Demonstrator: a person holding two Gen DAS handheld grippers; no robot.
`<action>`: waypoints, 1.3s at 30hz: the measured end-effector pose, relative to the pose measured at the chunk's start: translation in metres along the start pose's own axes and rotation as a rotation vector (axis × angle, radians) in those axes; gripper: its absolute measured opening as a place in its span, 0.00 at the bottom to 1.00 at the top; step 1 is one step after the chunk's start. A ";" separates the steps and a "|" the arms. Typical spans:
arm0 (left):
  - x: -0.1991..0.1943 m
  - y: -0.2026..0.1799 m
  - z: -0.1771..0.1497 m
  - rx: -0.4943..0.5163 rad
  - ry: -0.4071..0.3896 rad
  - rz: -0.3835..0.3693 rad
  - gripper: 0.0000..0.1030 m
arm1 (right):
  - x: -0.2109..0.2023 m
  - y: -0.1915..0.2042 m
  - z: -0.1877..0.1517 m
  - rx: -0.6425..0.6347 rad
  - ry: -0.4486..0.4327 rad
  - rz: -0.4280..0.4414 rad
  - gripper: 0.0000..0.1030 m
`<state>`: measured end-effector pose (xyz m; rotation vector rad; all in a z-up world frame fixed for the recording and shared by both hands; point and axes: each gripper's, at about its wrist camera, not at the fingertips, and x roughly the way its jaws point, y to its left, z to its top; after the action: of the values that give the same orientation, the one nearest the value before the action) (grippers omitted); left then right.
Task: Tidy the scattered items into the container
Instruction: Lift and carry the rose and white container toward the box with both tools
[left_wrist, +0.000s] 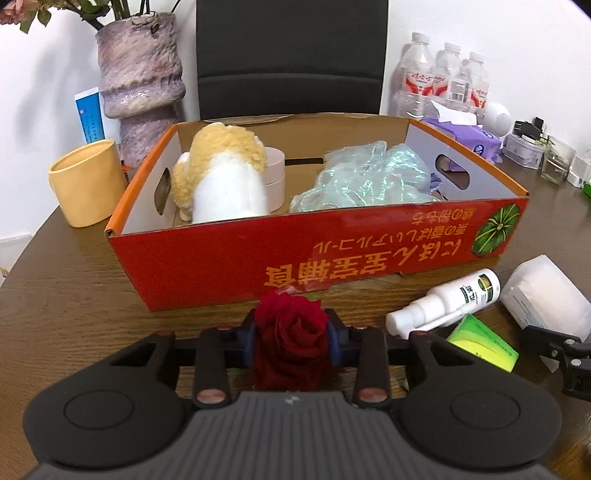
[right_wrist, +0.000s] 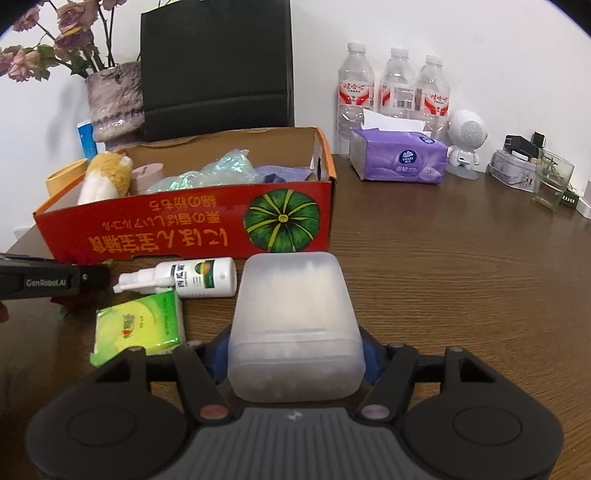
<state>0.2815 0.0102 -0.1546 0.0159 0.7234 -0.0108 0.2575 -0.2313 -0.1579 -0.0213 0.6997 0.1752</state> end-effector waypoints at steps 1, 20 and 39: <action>0.000 0.000 0.000 0.000 -0.001 -0.004 0.34 | 0.000 0.000 0.000 0.002 -0.001 -0.001 0.63; -0.036 -0.002 -0.007 -0.031 -0.046 -0.028 0.34 | -0.025 -0.004 0.003 0.011 -0.087 0.002 0.63; -0.136 -0.001 -0.032 -0.091 -0.149 -0.030 0.33 | -0.108 0.025 0.001 -0.038 -0.243 0.025 0.63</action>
<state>0.1582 0.0099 -0.0880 -0.0823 0.5745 -0.0076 0.1728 -0.2233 -0.0863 -0.0268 0.4542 0.2109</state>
